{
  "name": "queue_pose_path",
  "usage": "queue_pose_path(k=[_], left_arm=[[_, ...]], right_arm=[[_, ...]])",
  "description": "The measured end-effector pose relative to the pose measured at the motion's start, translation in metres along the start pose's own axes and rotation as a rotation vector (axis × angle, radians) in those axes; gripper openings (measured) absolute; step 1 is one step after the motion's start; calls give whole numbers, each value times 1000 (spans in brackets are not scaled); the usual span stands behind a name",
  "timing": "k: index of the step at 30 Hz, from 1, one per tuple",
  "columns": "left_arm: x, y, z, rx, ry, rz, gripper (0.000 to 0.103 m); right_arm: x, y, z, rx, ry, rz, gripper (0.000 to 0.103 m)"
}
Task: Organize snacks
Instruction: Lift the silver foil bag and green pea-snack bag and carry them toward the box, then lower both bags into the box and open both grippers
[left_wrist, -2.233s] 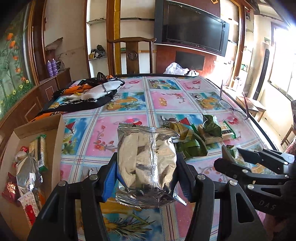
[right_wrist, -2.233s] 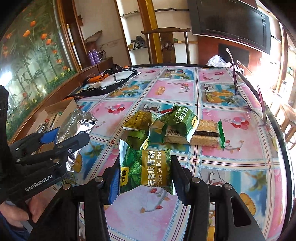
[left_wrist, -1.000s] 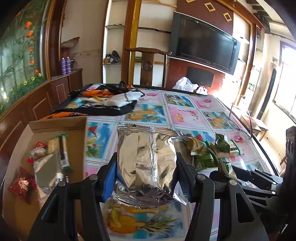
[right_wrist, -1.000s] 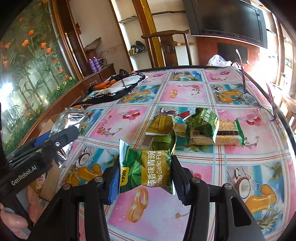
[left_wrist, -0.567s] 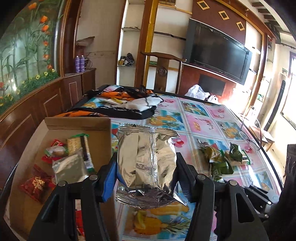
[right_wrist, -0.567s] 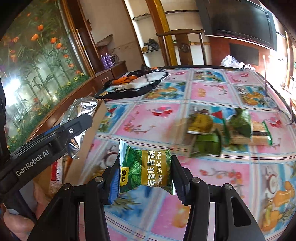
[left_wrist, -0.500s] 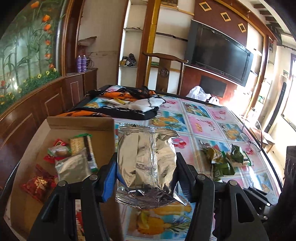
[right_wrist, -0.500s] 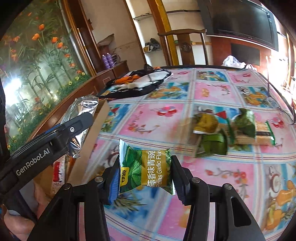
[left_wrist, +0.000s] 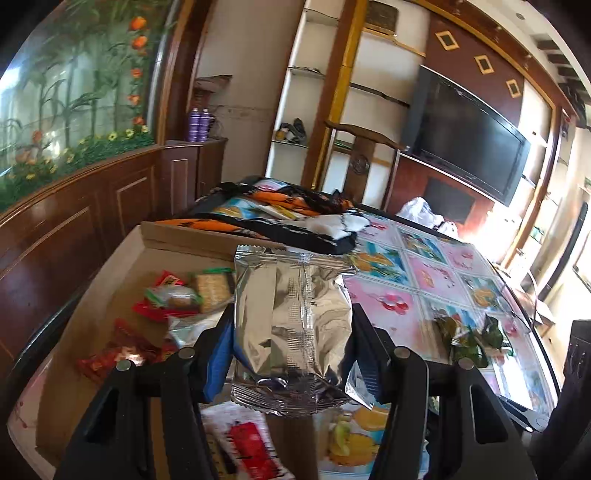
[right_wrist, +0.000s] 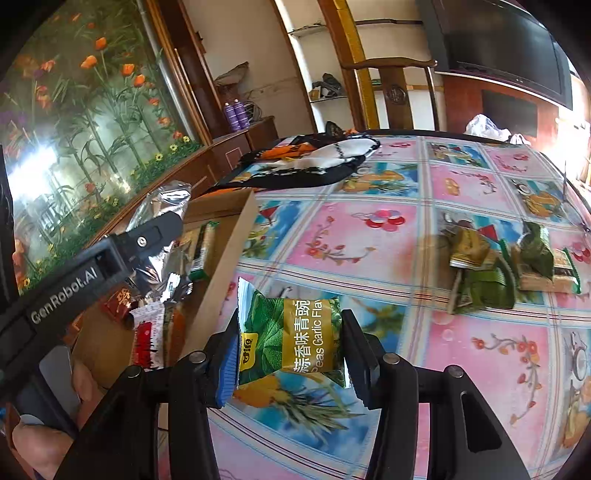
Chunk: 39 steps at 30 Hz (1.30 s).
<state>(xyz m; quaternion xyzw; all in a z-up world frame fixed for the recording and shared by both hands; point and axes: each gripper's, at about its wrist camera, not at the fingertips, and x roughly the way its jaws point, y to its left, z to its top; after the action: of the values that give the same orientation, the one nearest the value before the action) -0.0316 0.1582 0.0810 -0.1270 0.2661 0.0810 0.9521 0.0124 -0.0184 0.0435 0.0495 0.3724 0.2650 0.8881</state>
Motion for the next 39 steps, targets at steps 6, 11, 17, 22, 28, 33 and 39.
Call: queue_pose_path(k=[6,11,17,22,28,33,39], left_arm=[[-5,31,-1,-65,-16,50,58],[-7,52,-4,-99,-20,90,58],[-13,71,-5,-133,-36,124,58],[-19,83,-6,-131,-32,146,58],[-17,102,-13,-116,17,182,58],[-12,107,-22,-100,66,160,58],[-15,120,-23,-161,64,118,58]], right_arm=[[6,20,0,-39,-5,19,54],[9,37,-1,-79,-17,45,54],[11,59,-5,-140,-20,102,54],[18,77,-12,-205,1,138,54],[30,91,-13,-245,11,128,54],[40,100,-7,-257,17,118,54],[55,99,5,-216,33,137,53]])
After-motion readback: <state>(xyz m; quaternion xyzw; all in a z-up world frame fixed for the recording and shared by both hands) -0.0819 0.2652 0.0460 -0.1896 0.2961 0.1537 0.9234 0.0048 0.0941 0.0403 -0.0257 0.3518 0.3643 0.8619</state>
